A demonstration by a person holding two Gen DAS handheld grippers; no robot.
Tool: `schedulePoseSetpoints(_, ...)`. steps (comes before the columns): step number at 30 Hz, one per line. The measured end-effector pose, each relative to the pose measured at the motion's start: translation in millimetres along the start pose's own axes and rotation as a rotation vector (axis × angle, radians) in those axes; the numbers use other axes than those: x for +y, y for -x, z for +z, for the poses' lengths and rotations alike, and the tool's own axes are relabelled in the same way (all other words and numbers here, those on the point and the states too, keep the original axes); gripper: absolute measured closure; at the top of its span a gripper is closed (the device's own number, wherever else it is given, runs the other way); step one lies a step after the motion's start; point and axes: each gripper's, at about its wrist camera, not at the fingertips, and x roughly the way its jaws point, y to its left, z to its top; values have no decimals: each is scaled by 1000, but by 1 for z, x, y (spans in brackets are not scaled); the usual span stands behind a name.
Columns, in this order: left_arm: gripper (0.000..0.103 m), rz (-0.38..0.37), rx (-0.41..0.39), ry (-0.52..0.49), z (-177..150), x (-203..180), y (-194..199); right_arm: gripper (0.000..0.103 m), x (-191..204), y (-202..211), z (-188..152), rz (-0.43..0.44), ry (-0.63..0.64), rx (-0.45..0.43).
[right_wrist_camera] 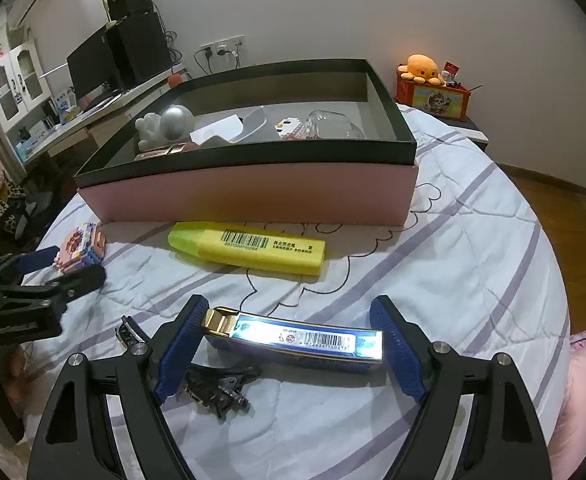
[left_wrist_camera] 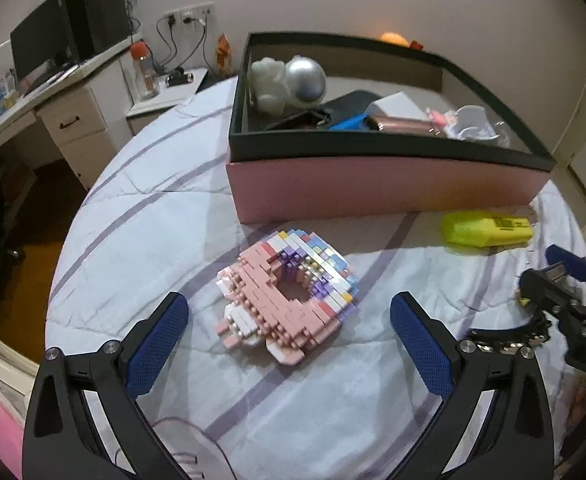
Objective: Organize rigid objects
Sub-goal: 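Grasp the pink block ring with the left tool while the right tool grasps the blue-labelled battery holder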
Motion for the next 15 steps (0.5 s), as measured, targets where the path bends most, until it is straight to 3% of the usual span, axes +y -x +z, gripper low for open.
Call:
schedulePoseSetpoints(3,26,-7,-13,-17,3,-3,0,19,-2,-1,1,10,-2,0)
schedulePoseSetpoints(4,39,-22,-19,-20,4,-3,1,19,-2,-1,1,13,-3,-1)
schedulePoseSetpoints(15,39,-16,-80,-50,-8,-8,34,19,-3,10,0,14,-2,-36)
